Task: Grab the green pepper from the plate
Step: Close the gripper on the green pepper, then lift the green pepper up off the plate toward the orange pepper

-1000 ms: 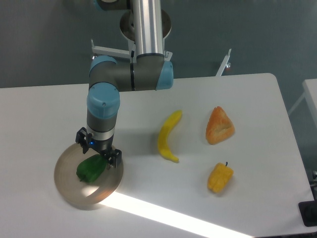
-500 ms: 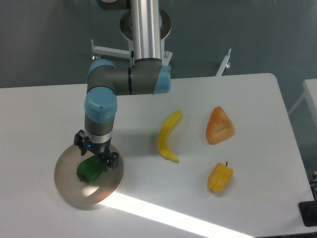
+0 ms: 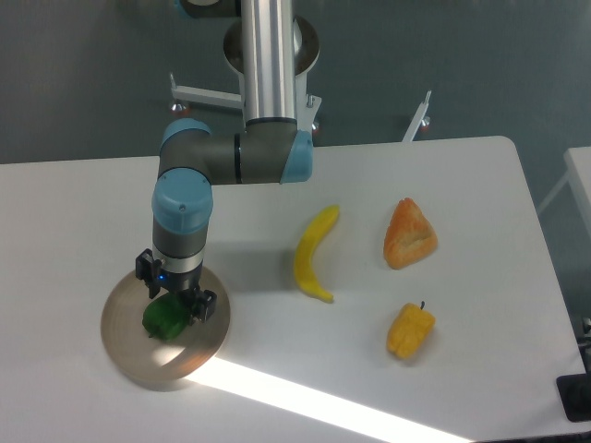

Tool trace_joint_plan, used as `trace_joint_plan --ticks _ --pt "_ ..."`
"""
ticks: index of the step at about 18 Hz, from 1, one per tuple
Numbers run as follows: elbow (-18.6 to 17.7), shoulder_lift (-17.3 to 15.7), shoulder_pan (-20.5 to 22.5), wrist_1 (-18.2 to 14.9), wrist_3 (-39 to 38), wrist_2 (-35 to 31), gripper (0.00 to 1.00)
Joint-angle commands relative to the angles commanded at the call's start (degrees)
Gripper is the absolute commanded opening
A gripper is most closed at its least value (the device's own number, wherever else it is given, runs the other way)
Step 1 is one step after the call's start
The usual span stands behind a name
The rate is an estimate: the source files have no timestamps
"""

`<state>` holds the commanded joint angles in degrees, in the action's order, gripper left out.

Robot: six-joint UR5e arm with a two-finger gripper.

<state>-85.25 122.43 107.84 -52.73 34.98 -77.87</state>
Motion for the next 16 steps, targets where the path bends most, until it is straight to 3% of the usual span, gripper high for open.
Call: trace_joint_plan --ticks 12,16 --pt "1.05 -0.88 0.26 -0.26 2.02 -0.17 0.37" --pt "4.47 -1.49 2.19 -0.88 3.25 -0.35 0.37"
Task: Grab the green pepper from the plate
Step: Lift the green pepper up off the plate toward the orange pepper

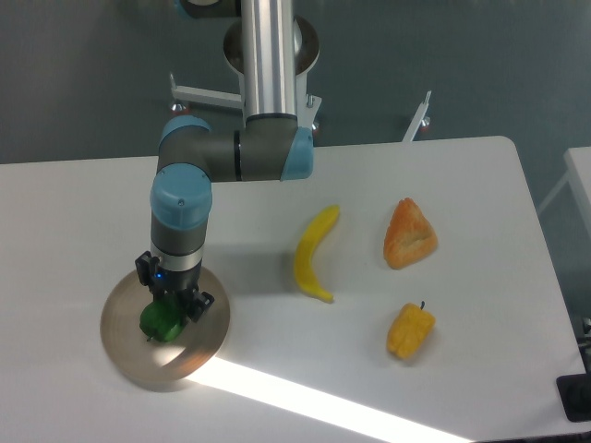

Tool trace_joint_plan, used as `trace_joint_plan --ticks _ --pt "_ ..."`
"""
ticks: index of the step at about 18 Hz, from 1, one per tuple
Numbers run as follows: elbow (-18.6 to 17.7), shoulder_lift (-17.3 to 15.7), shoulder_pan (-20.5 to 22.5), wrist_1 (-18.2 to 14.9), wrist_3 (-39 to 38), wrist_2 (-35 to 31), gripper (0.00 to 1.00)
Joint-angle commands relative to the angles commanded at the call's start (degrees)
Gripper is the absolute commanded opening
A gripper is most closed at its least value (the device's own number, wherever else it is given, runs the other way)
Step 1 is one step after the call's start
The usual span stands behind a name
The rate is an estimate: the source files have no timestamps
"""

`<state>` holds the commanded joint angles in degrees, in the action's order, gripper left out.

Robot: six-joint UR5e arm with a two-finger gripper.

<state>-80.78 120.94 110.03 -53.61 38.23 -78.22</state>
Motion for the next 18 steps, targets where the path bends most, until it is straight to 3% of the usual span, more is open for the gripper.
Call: trace_joint_plan --ticks 8,10,12,18 --pt "4.93 -0.44 8.79 -3.16 13.08 -4.13 0.36" --pt "4.15 -2.10 11.95 -3.25 15.29 -4.13 0.36" --pt "4.32 -2.81 14.41 -5.44 18.35 -4.13 0.36" --pt "4.23 -2.37 19.61 -5.89 23.82 -4.92 0.36"
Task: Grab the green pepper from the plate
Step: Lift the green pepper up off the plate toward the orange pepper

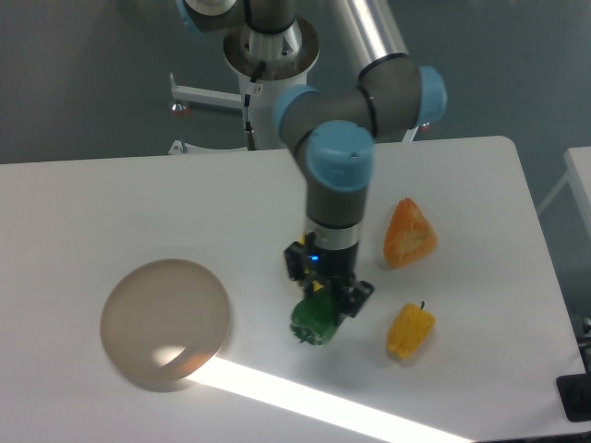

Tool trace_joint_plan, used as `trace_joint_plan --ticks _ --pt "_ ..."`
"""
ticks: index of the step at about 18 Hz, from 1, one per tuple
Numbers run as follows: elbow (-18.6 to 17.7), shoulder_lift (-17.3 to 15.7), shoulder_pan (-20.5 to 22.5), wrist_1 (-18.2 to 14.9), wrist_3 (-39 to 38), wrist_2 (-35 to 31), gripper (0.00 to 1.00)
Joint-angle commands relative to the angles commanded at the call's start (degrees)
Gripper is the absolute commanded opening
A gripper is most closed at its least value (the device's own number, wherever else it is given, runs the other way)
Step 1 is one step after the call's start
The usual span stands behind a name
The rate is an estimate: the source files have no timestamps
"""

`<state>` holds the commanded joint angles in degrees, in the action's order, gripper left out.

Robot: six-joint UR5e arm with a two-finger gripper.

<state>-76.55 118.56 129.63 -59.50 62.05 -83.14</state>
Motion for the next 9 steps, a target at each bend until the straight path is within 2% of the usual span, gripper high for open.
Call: trace_joint_plan --ticks 9 --pt "0.44 0.79 0.88 0.00 2.11 -4.22 0.37"
